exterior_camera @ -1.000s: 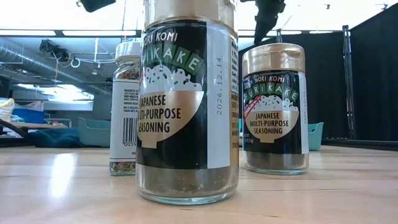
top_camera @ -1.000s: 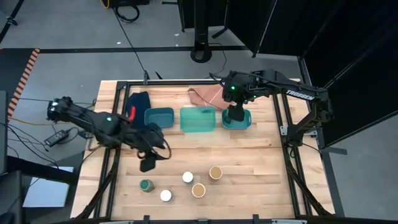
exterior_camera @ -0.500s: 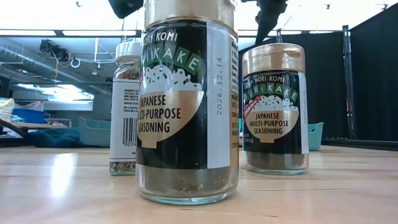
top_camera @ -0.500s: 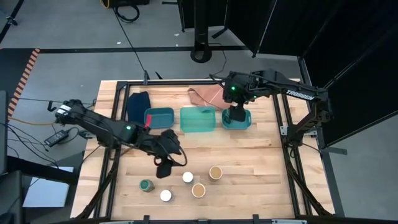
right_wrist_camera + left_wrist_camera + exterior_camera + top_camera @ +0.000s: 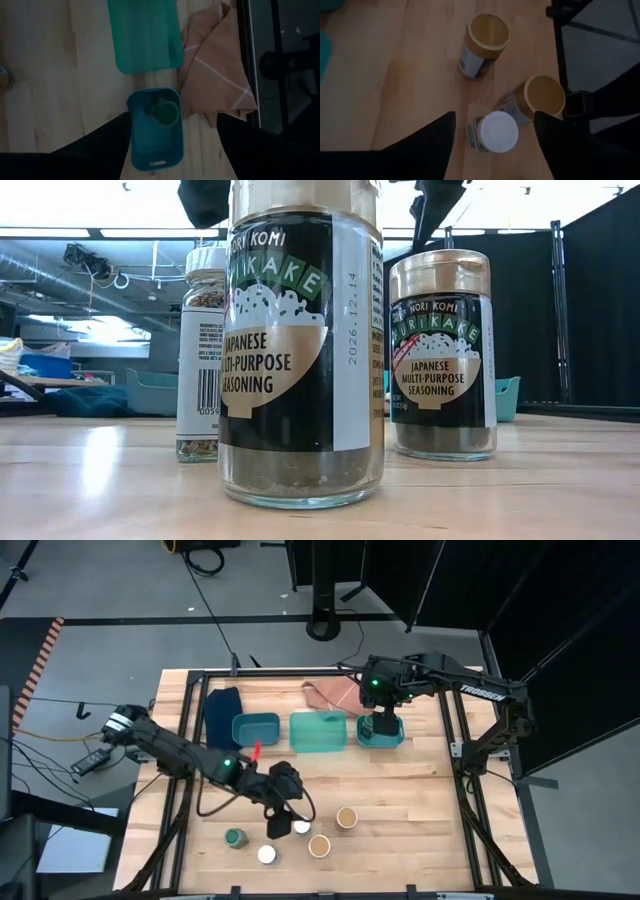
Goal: Sort spices by type
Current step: Put the top white seasoning bottle into the transparent green bin
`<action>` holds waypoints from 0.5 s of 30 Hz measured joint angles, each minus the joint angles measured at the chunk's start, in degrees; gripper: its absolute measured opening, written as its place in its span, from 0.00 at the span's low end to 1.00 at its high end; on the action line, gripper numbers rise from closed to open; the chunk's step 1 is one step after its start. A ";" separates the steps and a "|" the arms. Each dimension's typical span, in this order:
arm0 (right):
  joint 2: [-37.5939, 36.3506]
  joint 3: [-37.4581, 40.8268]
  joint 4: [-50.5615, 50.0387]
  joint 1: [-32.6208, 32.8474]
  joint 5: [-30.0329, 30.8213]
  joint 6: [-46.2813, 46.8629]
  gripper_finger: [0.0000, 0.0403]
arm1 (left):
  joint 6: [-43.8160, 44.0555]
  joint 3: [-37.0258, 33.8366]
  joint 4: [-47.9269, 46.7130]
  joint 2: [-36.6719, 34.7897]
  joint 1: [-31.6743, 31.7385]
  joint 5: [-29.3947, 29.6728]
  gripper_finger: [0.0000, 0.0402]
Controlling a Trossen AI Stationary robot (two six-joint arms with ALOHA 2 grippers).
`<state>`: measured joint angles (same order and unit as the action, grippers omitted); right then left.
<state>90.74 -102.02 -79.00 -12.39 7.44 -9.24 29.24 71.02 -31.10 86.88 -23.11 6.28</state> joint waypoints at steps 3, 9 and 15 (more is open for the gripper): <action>0.00 0.00 0.00 -0.10 -0.02 -0.49 0.75 | 1.32 0.00 -0.04 1.45 -1.04 0.60 0.69; 0.00 0.00 0.02 -0.10 -0.03 -1.02 0.75 | 3.51 0.00 1.62 3.97 -3.00 2.40 0.69; 0.00 0.00 0.02 -0.10 -0.03 -1.02 0.74 | 4.45 0.00 2.04 4.80 -4.67 5.31 0.69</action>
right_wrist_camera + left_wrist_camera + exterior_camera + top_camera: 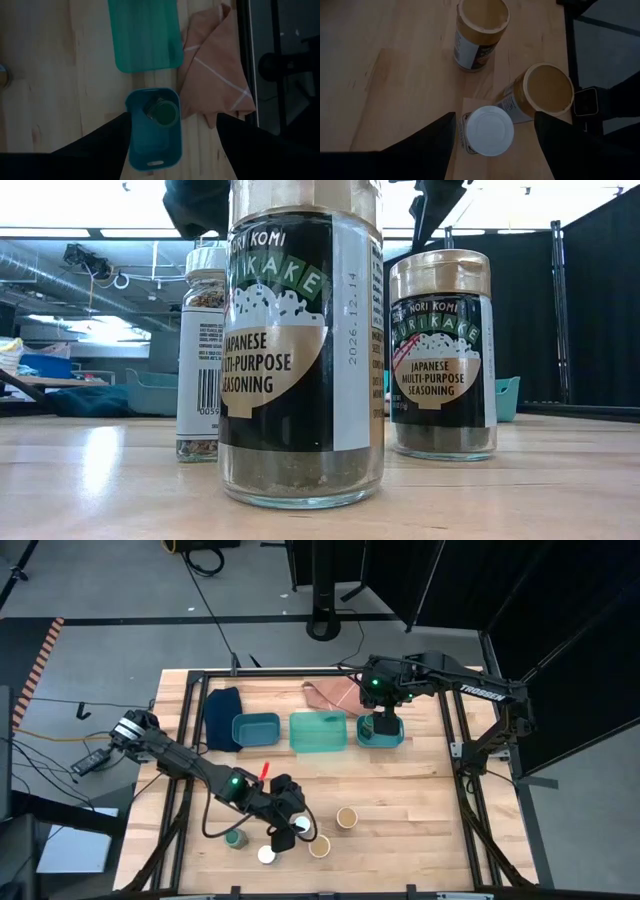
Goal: Sort spices by type
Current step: Put the top white seasoning bottle into the transparent green bin
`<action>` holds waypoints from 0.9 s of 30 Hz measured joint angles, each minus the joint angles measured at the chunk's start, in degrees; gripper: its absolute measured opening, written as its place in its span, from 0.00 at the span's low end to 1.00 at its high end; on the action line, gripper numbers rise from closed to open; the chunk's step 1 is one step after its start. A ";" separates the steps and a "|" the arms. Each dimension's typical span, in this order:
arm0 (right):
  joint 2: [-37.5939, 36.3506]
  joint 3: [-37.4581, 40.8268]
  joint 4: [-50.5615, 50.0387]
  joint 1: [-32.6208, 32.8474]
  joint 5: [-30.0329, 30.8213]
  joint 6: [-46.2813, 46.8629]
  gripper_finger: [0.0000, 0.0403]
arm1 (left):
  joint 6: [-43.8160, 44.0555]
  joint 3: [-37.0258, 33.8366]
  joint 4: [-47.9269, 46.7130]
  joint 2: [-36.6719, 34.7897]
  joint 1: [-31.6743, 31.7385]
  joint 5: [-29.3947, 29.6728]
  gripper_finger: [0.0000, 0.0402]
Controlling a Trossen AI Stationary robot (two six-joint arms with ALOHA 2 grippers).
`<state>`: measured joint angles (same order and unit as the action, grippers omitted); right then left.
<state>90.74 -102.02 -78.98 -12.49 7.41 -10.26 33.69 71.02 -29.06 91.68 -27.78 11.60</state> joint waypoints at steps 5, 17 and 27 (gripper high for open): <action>0.00 0.00 0.02 0.00 0.01 0.02 0.75 | 0.03 0.00 -0.60 0.04 -1.21 3.74 0.69; 0.00 0.02 0.04 0.00 -0.01 0.09 0.75 | 1.51 0.00 1.02 4.79 -1.61 3.51 0.69; 0.00 0.01 0.06 -0.04 0.00 -0.25 0.74 | 1.27 0.00 -0.01 5.43 -1.61 3.42 0.69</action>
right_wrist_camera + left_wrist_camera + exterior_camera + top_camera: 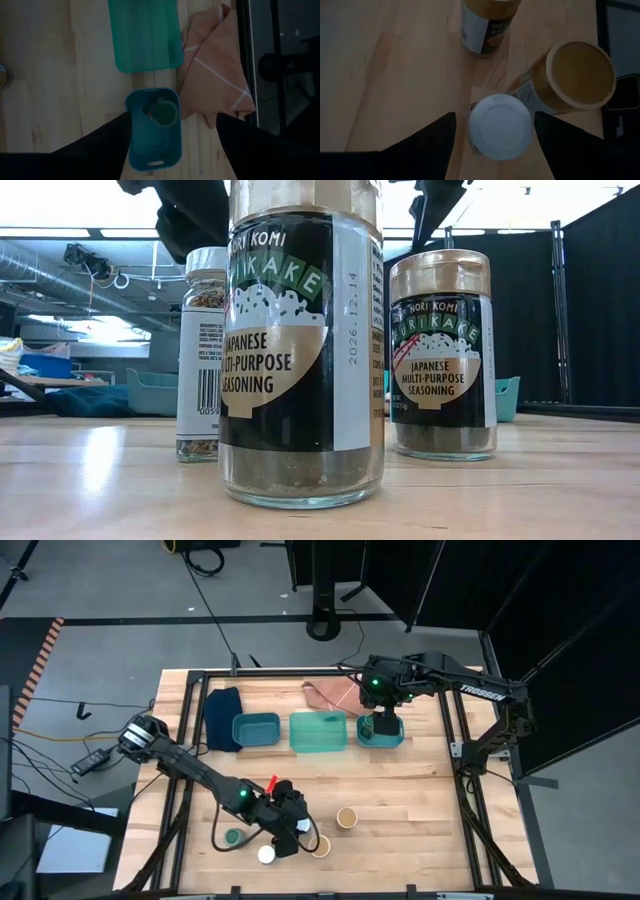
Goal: Sort spices by type
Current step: Put the top white seasoning bottle into the transparent green bin
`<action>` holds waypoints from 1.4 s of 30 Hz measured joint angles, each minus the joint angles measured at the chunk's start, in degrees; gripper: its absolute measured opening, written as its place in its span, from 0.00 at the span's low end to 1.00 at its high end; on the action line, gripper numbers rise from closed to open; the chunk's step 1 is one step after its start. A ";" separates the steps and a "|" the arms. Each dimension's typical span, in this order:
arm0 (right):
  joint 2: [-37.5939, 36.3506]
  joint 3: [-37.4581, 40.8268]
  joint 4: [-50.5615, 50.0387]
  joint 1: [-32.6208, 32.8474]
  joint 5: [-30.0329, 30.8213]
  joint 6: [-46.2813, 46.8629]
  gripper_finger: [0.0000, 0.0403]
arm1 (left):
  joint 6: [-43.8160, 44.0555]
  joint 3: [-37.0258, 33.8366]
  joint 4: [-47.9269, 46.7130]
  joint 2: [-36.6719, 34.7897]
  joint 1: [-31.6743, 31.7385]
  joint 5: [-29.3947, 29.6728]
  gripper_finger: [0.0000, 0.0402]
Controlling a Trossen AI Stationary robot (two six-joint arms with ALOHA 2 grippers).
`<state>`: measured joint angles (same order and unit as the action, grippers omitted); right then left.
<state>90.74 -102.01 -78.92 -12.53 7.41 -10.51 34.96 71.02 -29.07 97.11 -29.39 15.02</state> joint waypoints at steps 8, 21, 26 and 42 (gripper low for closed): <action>0.00 0.01 0.22 0.00 -0.01 -0.16 0.74 | -0.03 0.00 1.04 0.76 0.02 -0.15 0.69; 0.00 0.00 0.92 0.00 -0.01 -0.16 0.73 | -0.27 -0.02 0.71 0.97 0.09 0.84 0.69; 0.00 0.01 0.95 -0.01 -0.01 -0.16 0.73 | -0.30 -0.02 0.93 1.74 0.09 0.90 0.69; 0.00 0.01 1.12 -0.01 -0.01 -0.21 0.72 | 0.23 -0.02 2.15 2.04 0.13 1.02 0.60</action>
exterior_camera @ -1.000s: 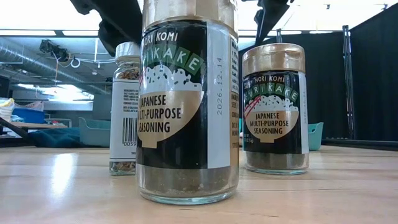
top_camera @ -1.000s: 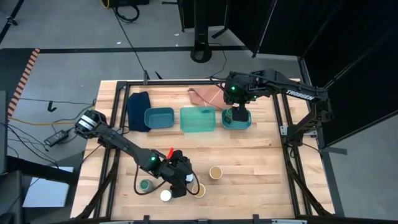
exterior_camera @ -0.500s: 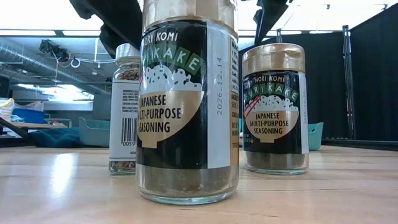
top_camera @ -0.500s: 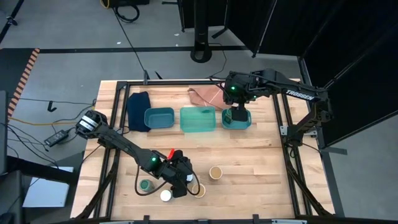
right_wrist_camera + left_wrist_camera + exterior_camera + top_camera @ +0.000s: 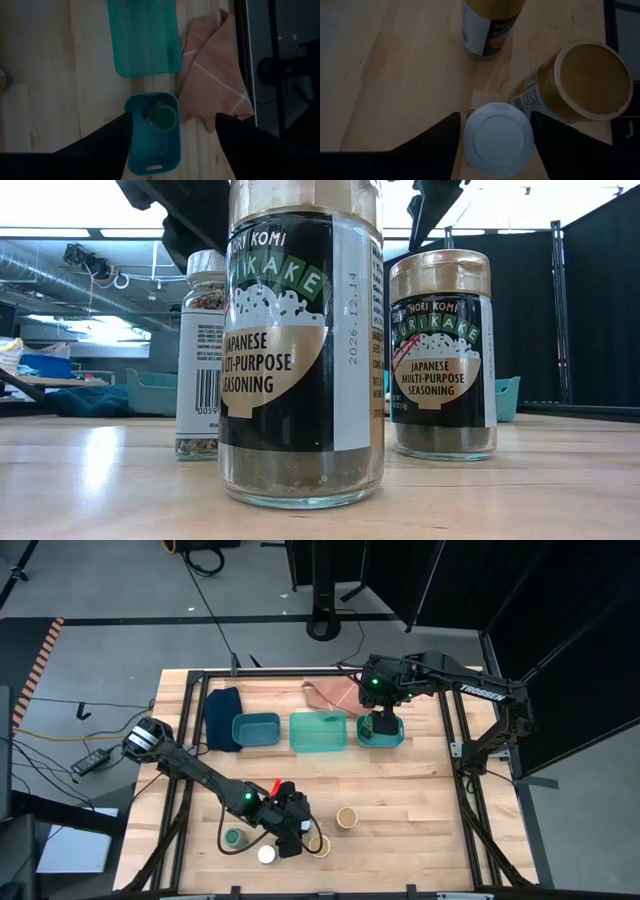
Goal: Sort spices by type
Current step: Put the top white seasoning bottle into the transparent green bin
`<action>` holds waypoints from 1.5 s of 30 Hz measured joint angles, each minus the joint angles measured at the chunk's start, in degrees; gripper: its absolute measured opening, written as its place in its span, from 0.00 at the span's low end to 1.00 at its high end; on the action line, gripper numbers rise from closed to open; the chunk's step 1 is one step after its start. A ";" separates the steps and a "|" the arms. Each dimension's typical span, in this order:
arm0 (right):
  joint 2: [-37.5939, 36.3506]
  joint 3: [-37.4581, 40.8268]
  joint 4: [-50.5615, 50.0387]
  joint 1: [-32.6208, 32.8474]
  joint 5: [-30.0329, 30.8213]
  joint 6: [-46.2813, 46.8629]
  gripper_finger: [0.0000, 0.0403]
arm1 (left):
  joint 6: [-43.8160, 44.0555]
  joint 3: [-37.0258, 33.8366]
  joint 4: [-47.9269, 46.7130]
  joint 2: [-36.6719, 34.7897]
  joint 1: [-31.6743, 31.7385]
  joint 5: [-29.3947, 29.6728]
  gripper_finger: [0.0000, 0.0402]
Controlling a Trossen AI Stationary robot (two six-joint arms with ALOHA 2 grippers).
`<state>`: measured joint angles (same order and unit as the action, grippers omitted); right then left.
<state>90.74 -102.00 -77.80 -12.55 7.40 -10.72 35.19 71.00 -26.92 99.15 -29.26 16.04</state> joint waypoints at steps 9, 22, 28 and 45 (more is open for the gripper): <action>0.00 0.00 0.00 0.01 0.00 0.02 0.70 | 0.84 0.02 0.01 -0.07 0.00 -0.88 0.49; 0.00 0.00 0.81 0.00 0.00 0.02 0.68 | 1.00 -0.02 -0.91 0.00 0.02 0.02 0.37; 0.00 0.00 0.81 -0.01 0.00 -0.04 0.68 | 0.96 -0.02 -1.92 -0.78 0.04 0.93 0.37; 0.00 0.00 0.81 -0.05 0.00 -2.78 0.72 | -21.21 0.02 -9.47 -1.07 4.97 -8.97 0.67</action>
<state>90.74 -102.00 -76.99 -12.60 7.40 -13.50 13.98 71.02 -36.39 98.08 -24.28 7.07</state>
